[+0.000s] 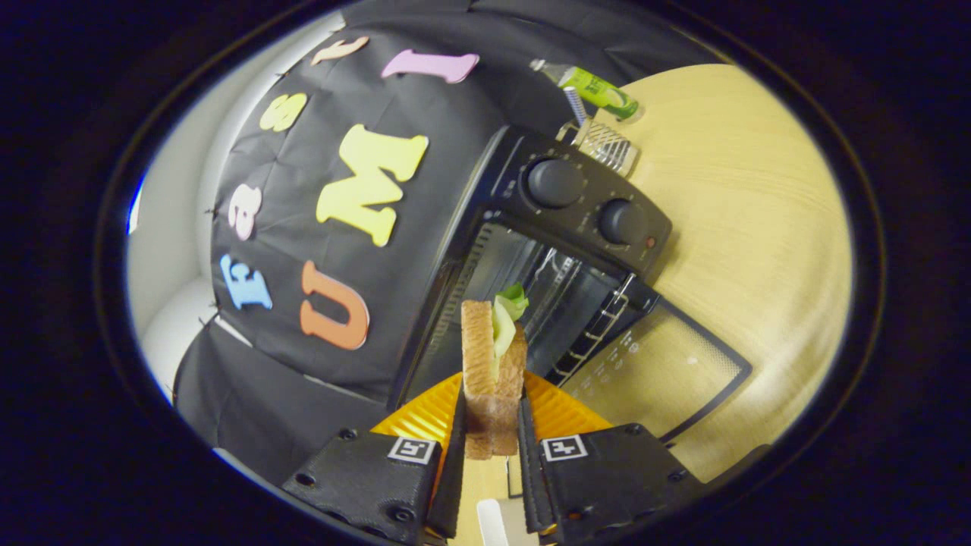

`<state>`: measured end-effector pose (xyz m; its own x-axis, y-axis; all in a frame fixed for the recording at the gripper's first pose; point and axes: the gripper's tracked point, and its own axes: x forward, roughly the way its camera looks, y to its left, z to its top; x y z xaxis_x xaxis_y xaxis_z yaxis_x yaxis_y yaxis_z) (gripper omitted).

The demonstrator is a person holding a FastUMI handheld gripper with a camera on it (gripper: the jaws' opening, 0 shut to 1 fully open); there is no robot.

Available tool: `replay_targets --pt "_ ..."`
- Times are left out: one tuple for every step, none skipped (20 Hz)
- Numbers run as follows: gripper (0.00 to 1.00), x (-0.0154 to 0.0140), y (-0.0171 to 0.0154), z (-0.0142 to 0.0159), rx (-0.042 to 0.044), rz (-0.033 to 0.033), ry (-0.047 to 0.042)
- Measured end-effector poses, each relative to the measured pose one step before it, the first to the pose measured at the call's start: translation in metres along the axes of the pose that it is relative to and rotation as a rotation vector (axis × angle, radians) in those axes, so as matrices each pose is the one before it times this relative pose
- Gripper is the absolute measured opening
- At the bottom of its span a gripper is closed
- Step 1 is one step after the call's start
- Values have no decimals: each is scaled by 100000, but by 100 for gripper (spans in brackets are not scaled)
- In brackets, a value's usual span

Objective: Open the toaster oven, put the food inside, and close the toaster oven door.

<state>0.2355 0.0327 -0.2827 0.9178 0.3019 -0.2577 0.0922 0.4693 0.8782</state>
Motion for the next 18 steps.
replay_targets --pt "37 833 -208 665 1209 -111 -4783" --pt "37 941 -164 464 563 -822 -3734" --pt "37 995 -233 118 -154 -1183 -2577" --pt "38 745 -182 14 665 -319 -1327" --pt "38 966 215 -401 2066 721 226" --pt "38 808 144 -735 1952 -163 1602" --pt "38 629 102 -250 2155 -44 -786" --pt "38 937 -6 302 963 -1077 -2512" --pt "38 498 -23 -39 51 -1001 -786" --pt "37 313 70 -153 179 -658 94" --pt "38 594 96 94 -398 -1103 -1497" --pt "38 601 79 -121 -2582 -623 -1528" --pt "37 526 53 -321 -3893 -754 -671" --pt "38 430 -88 77 -3540 -1410 -2067" --pt "38 390 71 -351 -3204 -608 886" --pt "38 272 191 -367 -2030 -241 1392" --pt "38 421 -34 -445 -563 -403 1487" --pt "38 212 291 -506 -314 956 2422"
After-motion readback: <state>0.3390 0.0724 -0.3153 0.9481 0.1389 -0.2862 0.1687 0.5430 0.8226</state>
